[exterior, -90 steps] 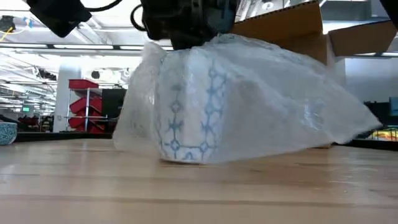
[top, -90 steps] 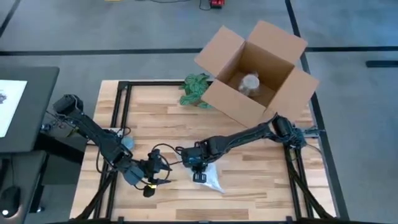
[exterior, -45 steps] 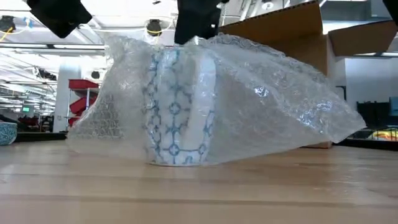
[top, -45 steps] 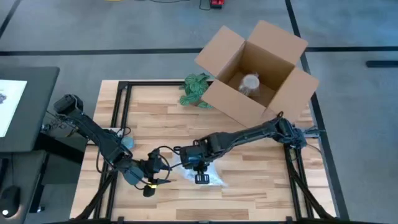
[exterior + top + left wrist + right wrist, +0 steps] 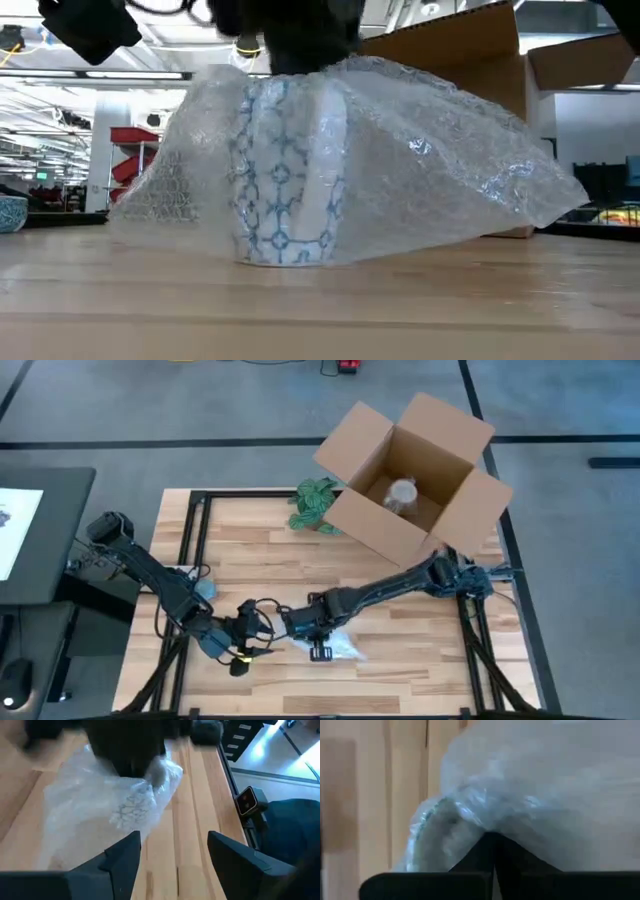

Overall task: Wrap mug
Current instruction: Wrap the blue mug

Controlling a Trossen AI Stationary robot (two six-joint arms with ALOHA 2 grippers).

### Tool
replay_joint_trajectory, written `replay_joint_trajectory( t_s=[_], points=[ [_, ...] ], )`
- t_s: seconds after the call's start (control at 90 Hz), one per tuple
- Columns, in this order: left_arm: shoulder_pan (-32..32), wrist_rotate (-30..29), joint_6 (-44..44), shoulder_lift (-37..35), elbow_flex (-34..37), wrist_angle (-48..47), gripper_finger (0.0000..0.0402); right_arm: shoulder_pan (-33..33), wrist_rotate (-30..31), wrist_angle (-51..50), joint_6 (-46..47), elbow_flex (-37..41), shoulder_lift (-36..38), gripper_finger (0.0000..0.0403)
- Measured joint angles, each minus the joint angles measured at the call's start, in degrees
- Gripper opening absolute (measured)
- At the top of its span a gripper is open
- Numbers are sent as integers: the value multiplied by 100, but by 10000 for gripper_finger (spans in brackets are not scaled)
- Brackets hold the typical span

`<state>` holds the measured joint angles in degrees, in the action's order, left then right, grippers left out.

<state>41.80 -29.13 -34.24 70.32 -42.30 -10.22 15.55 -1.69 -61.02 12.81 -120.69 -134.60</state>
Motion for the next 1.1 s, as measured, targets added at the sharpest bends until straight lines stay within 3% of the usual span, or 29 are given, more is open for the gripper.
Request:
replay_joint_trajectory(
  t_s=[0.244, 0.811, 1.011, 1.1],
  points=[
    [0, -13, 4, 0, 0, 7, 212, -37, -77, -68, -91, -52, -191, 0],
    [-2, -21, 35, 0, -7, 21, 212, 22, 62, -465, -367, -322, 991, 0],
    [-2, -21, 35, 0, -7, 14, 212, -16, 989, -266, -153, -317, 1034, 0],
    [-2, -23, 35, -2, -7, 18, 212, -80, 1057, 101, -100, -241, 906, 0]
  ],
)
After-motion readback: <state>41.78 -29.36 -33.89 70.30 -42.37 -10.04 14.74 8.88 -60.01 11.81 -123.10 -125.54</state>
